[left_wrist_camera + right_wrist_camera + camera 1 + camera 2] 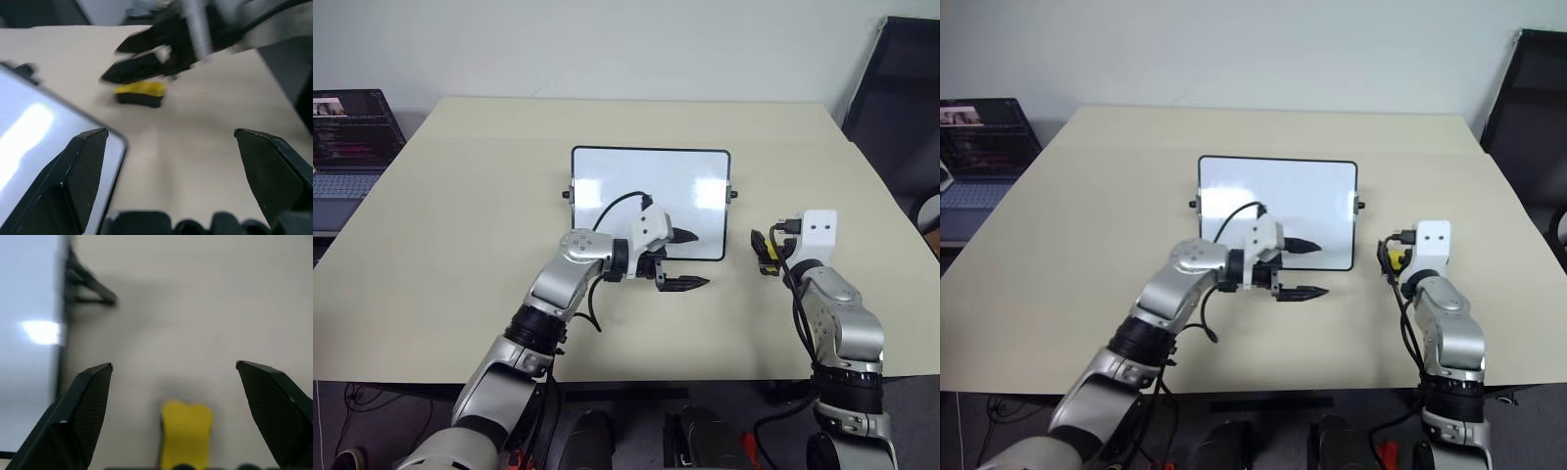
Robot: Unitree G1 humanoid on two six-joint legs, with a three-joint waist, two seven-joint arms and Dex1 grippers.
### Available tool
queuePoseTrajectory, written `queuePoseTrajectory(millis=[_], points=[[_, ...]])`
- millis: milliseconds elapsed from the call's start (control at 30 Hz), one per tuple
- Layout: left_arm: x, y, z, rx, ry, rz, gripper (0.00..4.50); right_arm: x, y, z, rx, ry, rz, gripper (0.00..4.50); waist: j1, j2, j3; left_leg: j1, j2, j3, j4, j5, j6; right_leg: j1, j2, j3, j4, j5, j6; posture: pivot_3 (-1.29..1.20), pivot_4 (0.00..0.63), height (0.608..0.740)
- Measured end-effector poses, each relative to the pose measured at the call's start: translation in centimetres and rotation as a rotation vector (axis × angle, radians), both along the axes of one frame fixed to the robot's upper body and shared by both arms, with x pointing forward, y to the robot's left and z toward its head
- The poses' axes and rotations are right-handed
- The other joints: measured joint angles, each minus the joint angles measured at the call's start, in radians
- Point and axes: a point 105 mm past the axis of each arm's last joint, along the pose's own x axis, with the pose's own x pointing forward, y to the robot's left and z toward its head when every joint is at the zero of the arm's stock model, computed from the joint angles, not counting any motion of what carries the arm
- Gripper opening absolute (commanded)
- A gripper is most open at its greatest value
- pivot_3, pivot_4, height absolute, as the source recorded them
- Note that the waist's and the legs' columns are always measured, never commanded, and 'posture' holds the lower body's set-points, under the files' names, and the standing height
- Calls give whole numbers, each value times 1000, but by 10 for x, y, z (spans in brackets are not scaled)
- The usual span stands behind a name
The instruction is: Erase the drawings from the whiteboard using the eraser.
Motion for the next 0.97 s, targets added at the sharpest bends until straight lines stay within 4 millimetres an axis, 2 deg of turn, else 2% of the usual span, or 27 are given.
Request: queuePoseTrajectory(millis=[100,200,367,567,633,700,800,967], points=[[6,27,-3,-62,25,185,4500,-20,16,2,-19,-26,79,4461,0,0,0,0,0,0,0,0,0,0,-1,0,0,0,0,0,150,740],[3,57,-12,-129,41,392,4500,-42,22,-10,-54,-21,102,4461,2,0,0,0,-1,0,0,0,0,0,-2,1,0,0,0,0,150,740],[-2,108,-30,-202,9,797,4500,-67,17,-28,-59,-85,46,4461,8,-1,-1,1,0,0,1,0,0,2,-3,1,-1,0,1,0,150,740],[-25,150,-49,-156,-87,1105,4500,-79,12,-56,32,-98,13,4461,11,-1,-2,10,2,0,0,0,0,10,-3,2,-4,0,0,0,150,740],[-26,159,-49,-142,-123,1169,4500,-77,7,-60,18,-105,20,4461,16,-1,-2,10,1,0,1,0,0,12,-3,1,-6,0,-2,0,150,740],[-26,164,-45,-142,-161,1212,4500,-72,7,-54,15,-134,45,4461,18,-1,-2,11,1,0,1,0,0,15,-3,1,-7,-1,-3,0,150,740],[-27,167,-45,-141,-171,1254,4500,-70,8,-48,-4,-158,76,4461,19,-2,-2,13,0,1,1,0,0,16,-3,1,-8,0,-1,0,150,740],[-35,171,-52,-119,-155,1276,4500,-70,8,-54,11,-124,56,4461,18,-2,-2,13,2,-1,-2,0,0,16,-3,0,-8,0,-1,0,150,740]])
